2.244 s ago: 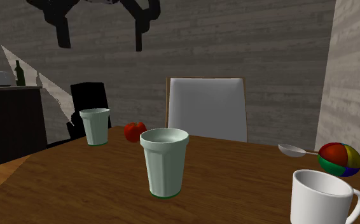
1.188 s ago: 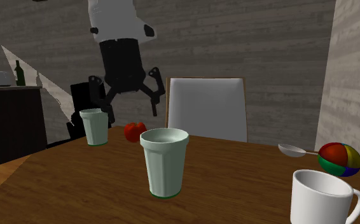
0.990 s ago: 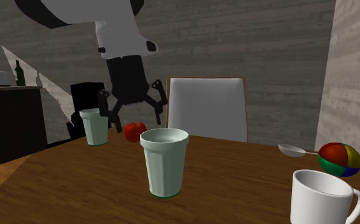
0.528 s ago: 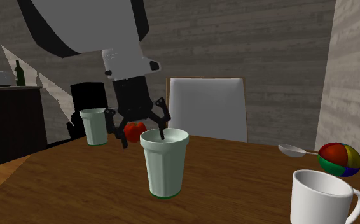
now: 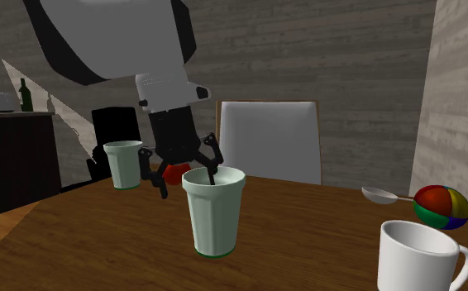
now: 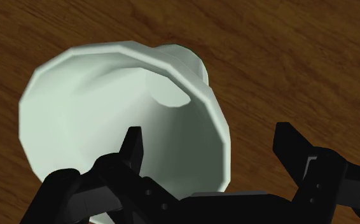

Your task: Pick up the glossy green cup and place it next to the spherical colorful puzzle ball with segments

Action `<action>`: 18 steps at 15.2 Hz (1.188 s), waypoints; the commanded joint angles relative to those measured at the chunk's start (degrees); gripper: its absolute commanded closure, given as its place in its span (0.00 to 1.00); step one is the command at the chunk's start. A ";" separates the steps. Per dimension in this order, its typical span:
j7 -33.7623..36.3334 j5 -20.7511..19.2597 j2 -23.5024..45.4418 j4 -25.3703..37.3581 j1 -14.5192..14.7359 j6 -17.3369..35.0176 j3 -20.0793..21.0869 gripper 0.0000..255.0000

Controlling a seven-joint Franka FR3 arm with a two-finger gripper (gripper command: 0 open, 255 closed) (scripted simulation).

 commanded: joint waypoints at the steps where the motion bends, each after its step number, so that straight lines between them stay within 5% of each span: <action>1: 0.00 0.00 0.00 0.00 0.00 0.00 0.00 0.00; 2: 0.00 0.00 0.00 0.00 0.00 0.00 0.00 1.00; 11: 0.00 0.00 0.00 -0.01 -0.01 0.02 0.00 1.00; 18: -1.61 1.32 -2.81 2.67 0.19 -5.30 -0.04 1.00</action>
